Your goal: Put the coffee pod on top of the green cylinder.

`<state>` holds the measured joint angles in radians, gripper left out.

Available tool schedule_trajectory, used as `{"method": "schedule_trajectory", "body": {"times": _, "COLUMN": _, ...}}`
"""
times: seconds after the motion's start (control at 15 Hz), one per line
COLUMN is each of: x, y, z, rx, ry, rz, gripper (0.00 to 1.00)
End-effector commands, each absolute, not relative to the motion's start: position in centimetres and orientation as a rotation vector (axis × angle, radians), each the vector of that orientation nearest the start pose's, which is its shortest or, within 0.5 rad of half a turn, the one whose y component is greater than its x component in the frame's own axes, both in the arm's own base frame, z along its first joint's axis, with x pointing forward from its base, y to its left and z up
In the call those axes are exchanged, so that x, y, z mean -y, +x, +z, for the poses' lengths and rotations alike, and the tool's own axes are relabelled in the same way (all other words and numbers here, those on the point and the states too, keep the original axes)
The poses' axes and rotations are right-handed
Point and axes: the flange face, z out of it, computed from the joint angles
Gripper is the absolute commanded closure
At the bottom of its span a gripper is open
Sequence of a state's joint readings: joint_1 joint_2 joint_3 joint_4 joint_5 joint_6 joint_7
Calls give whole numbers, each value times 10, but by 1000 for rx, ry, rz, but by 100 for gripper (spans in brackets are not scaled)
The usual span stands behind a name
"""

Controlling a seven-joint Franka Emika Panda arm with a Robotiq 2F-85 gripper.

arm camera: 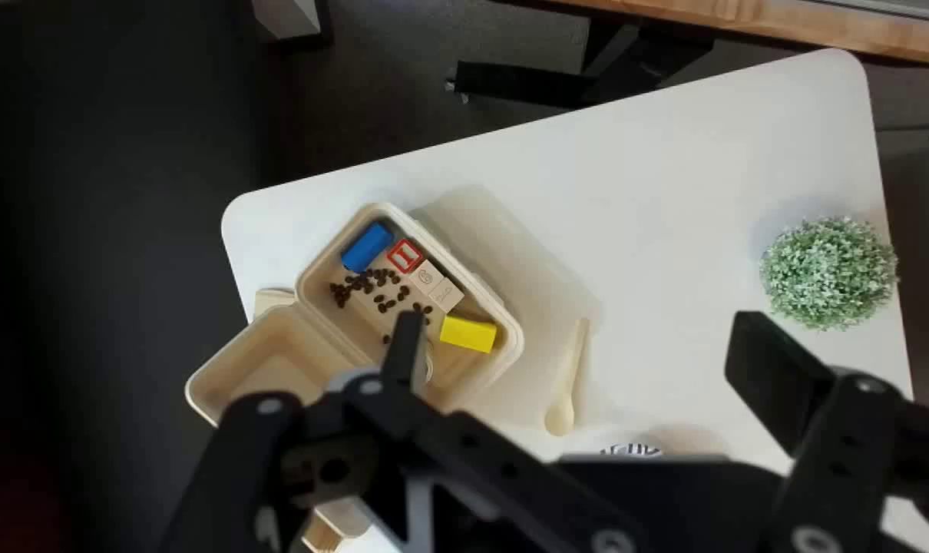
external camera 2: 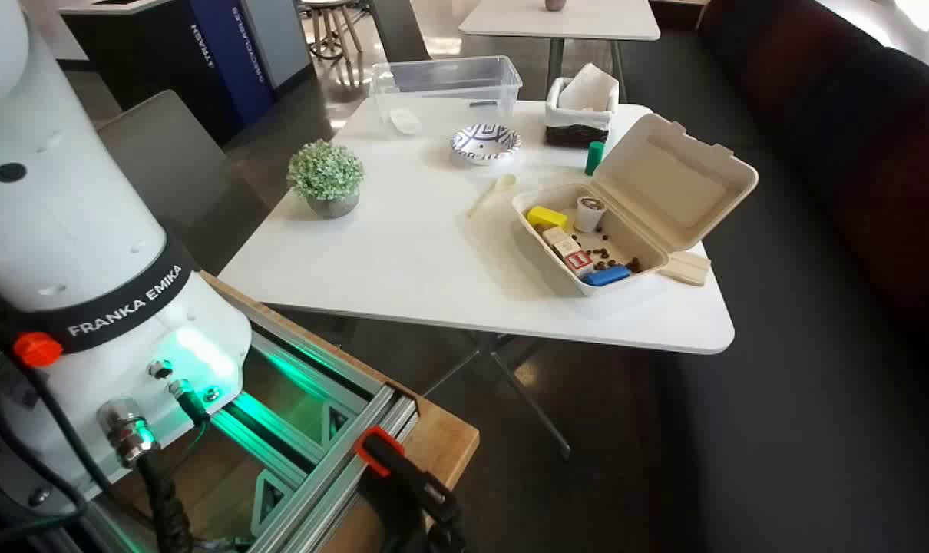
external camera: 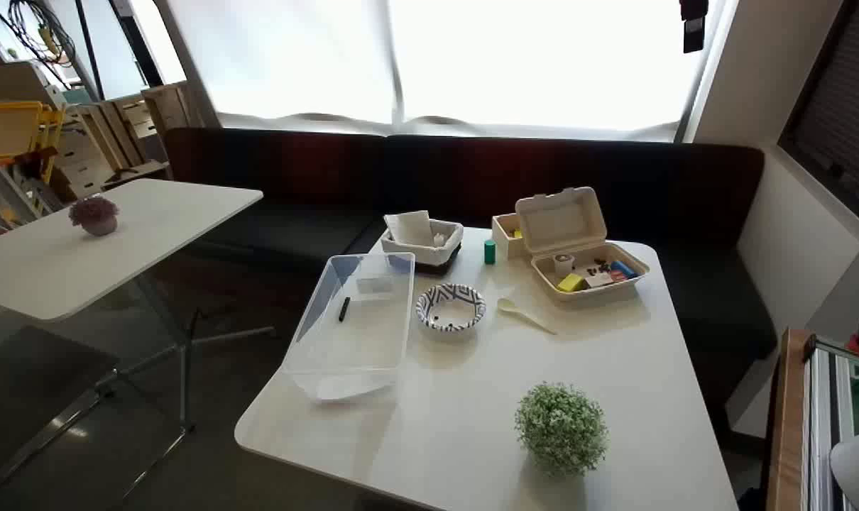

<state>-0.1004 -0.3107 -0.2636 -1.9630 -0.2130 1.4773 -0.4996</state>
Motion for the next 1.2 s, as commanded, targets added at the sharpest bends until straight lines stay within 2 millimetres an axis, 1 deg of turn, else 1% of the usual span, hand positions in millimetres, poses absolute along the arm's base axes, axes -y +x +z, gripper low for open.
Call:
{"method": "schedule_trajectory", "body": {"times": 0.0, "x": 194, "y": 400, "z": 585, "rx": 245, "ry": -3158, "rz": 355, "gripper": 0}}
{"method": "schedule_trajectory", "body": {"times": 0.67, "x": 194, "y": 400, "z": 585, "rx": 245, "ry": -3158, "rz": 355, "gripper": 0}}
{"method": "schedule_trajectory", "body": {"times": 0.73, "x": 200, "y": 407, "z": 583, "rx": 177, "ry": -3143, "rz": 364, "gripper": 0}}
{"method": "schedule_trajectory", "body": {"times": 0.8, "x": 202, "y": 410, "z": 581, "rx": 149, "ry": -3133, "rz": 357, "gripper": 0}}
{"method": "schedule_trajectory", "body": {"times": 0.93, "x": 210, "y": 424, "z": 570, "rx": -20, "ry": -3114, "rz": 343, "gripper": 0}}
{"method": "schedule_trajectory", "body": {"times": 1.13, "x": 222, "y": 450, "z": 544, "rx": -272, "ry": -3060, "rz": 278, "gripper": 0}}
